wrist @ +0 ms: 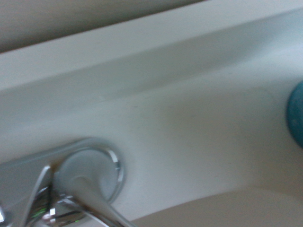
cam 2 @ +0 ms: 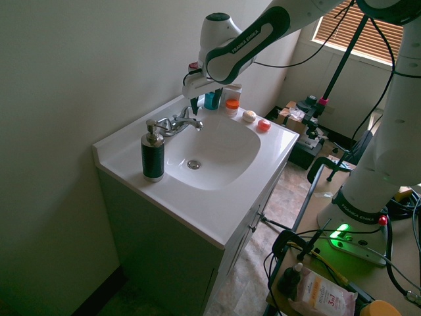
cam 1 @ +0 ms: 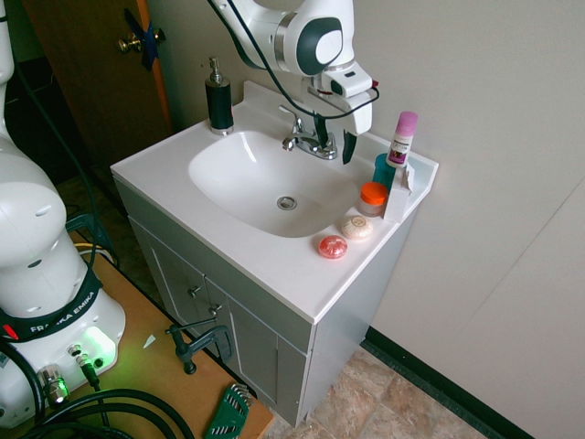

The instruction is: Turn off the cold water

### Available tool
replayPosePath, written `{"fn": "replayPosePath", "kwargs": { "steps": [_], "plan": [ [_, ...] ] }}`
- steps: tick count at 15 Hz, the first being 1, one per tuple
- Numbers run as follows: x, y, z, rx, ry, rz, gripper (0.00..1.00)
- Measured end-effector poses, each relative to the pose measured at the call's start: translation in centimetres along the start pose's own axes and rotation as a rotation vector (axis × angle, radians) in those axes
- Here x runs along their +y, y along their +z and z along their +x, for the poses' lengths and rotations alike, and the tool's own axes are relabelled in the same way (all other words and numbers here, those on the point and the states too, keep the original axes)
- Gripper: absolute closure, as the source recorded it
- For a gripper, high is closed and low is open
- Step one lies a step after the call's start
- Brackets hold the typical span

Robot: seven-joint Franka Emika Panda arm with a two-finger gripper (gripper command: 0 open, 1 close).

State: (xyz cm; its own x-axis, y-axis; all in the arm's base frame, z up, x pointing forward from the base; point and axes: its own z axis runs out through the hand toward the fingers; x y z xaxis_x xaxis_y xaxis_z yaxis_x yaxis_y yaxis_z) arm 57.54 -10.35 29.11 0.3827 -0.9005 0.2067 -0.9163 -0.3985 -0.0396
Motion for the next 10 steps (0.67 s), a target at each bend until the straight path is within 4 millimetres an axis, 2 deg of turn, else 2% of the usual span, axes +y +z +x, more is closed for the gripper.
{"fn": "replayPosePath", "kwargs": {
  "steps": [2, 4, 8, 10],
  "plan": [
    [1.1, 0.2, 1.7, 0.015, 0.026, -0.011, 0.00],
    [1.3, 0.0, 2.6, 0.030, 0.038, 0.002, 0.00],
    [-0.7, -0.3, 3.2, 0.048, 0.030, 0.023, 0.00],
    [-1.1, 0.0, 2.9, 0.044, 0.025, 0.017, 0.00]
  ]
}}
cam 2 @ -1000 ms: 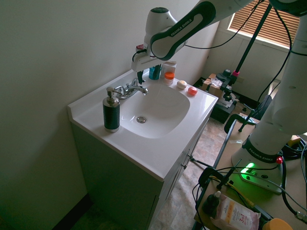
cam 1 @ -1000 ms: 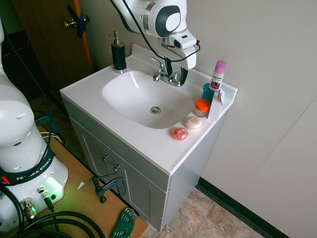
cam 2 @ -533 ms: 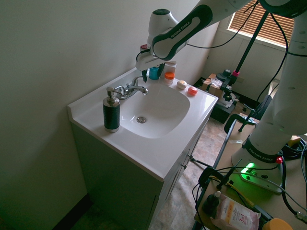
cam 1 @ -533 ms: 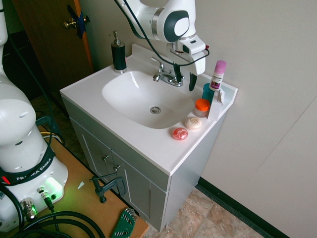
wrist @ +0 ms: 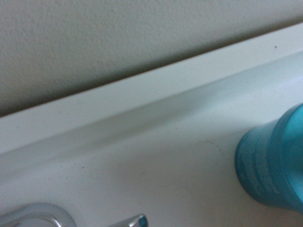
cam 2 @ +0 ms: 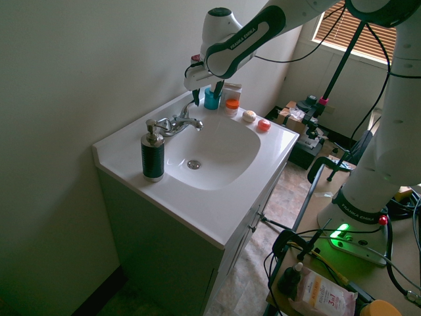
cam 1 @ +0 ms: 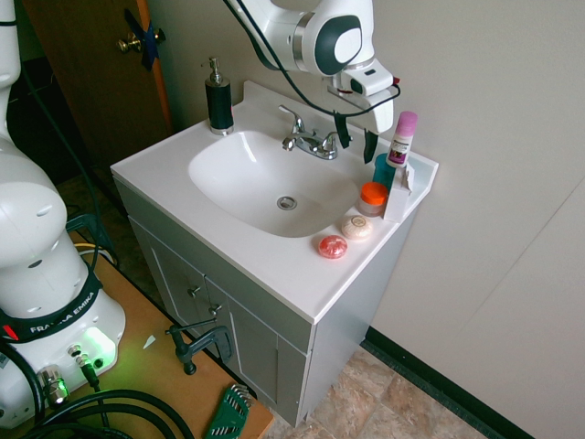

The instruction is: Turn off the cold water

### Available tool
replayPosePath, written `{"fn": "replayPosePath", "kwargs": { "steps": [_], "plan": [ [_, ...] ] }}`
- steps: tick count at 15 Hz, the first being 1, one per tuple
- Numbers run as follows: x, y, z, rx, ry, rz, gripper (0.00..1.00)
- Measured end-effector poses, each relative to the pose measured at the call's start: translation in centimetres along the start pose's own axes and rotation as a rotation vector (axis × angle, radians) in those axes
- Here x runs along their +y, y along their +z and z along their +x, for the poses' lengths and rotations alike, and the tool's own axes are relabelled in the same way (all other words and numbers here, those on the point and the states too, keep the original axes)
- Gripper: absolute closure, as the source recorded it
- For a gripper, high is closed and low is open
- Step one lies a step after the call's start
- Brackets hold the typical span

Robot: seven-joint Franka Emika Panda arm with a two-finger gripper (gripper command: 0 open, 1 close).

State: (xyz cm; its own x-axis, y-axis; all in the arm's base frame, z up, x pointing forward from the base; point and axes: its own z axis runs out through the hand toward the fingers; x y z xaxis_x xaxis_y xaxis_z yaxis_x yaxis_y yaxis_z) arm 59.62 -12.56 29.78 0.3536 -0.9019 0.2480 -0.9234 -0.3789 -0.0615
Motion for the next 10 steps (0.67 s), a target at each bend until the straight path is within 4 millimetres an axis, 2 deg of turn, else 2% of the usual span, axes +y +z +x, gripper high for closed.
{"fn": "replayPosePath", "kwargs": {
  "steps": [4, 6, 8, 10],
  "plan": [
    [-0.1, -0.2, -0.9, -0.015, -0.012, -0.003, 0.00],
    [0.9, -1.3, -3.9, -0.060, -0.054, 0.002, 0.00],
    [3.3, -3.3, -7.7, -0.140, -0.090, -0.021, 0.00],
    [5.8, -6.1, -10.6, -0.207, -0.118, -0.052, 0.00]
  ]
}}
